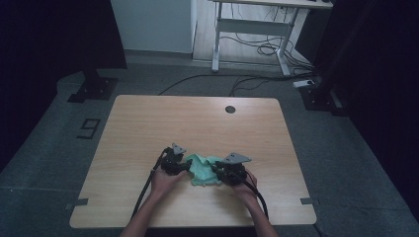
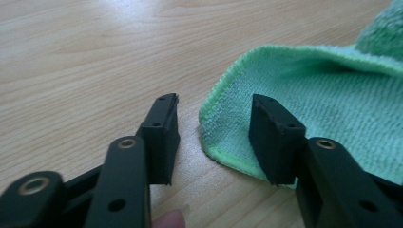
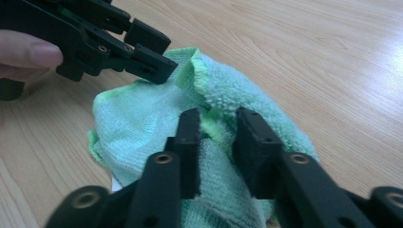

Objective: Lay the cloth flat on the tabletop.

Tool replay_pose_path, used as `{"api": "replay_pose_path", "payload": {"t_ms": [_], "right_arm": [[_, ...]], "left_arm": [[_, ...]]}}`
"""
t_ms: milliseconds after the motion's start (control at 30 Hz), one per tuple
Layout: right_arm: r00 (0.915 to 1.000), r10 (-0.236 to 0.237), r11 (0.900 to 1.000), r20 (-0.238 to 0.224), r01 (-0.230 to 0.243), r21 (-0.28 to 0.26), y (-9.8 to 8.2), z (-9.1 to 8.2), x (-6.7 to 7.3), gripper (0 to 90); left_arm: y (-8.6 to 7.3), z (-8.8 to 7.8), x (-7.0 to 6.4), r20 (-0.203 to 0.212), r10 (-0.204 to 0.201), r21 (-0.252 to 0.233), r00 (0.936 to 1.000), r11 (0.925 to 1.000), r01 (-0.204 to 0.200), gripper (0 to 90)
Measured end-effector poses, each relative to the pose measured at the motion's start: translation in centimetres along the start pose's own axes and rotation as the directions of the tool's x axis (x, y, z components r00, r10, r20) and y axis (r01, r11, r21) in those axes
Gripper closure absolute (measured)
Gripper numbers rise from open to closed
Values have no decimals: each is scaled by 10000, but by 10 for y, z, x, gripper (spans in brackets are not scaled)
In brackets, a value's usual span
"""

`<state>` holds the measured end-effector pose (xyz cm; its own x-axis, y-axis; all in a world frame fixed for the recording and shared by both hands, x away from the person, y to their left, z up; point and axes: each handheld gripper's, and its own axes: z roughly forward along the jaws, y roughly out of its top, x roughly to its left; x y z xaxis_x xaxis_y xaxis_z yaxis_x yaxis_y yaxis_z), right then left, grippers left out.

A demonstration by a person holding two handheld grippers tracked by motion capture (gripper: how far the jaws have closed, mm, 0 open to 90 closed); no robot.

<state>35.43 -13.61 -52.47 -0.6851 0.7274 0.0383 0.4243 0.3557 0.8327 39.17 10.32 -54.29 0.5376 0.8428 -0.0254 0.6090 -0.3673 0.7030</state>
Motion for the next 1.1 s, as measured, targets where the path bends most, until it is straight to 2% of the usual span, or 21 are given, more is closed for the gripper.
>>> {"api": "replay_pose_path", "payload": {"t_ms": [100,300,467,500,567,600,667,733,833,867,900,933,967,1100], "right_arm": [[10000,59,10000,32,-59,-38,0,-1,-2,786],[9999,119,9999,17,-119,-41,0,-2,-3,813],[9999,125,9999,-20,-125,-62,0,-3,-4,819],[9999,124,9998,-82,-126,-158,0,-5,-5,821],[9998,143,9997,-109,-145,-210,0,-6,-5,822],[9999,109,9995,-134,-113,-296,2,-8,-6,826],[9999,75,9994,-151,-80,-327,2,-10,-6,830],[9998,51,9992,-195,-58,-395,4,-13,-6,831],[9997,98,9979,-242,-114,-643,6,-18,-5,820],[9997,98,9979,-242,-114,-643,6,-18,-5,820],[9996,115,9971,-265,-134,-743,7,-20,-6,819],[9996,115,9971,-265,-134,-743,7,-20,-6,819],[9993,172,9961,-340,-200,-860,8,-23,-6,812],[9993,164,9949,-341,-197,-988,10,-26,-6,782]], "left_arm": [[0,0,-2,-24,104,-46,9999,9999,-104,599],[-2,0,-4,176,453,-123,9988,9989,-450,713],[-3,-1,-3,438,463,-177,9980,9988,-455,794],[-3,-1,-3,488,512,-169,9975,9986,-504,835],[-3,-2,-3,576,490,-166,9971,9987,-481,844],[-4,-4,-1,781,365,-222,9963,9991,-349,857],[-4,-5,-1,816,353,-272,9960,9991,-332,863],[-4,-9,-1,869,352,-416,9956,9986,-317,867],[0,-24,-2,777,567,-905,9954,9947,-496,871],[0,-24,-2,777,567,-905,9954,9947,-496,871],[2,-33,-2,718,696,-1125,9950,9918,-613,871],[2,-33,-2,718,696,-1125,9950,9918,-613,871],[5,-42,-2,688,803,-1302,9944,9889,-708,872],[8,-54,-4,685,1044,-1496,9922,9843,-932,872]]}}
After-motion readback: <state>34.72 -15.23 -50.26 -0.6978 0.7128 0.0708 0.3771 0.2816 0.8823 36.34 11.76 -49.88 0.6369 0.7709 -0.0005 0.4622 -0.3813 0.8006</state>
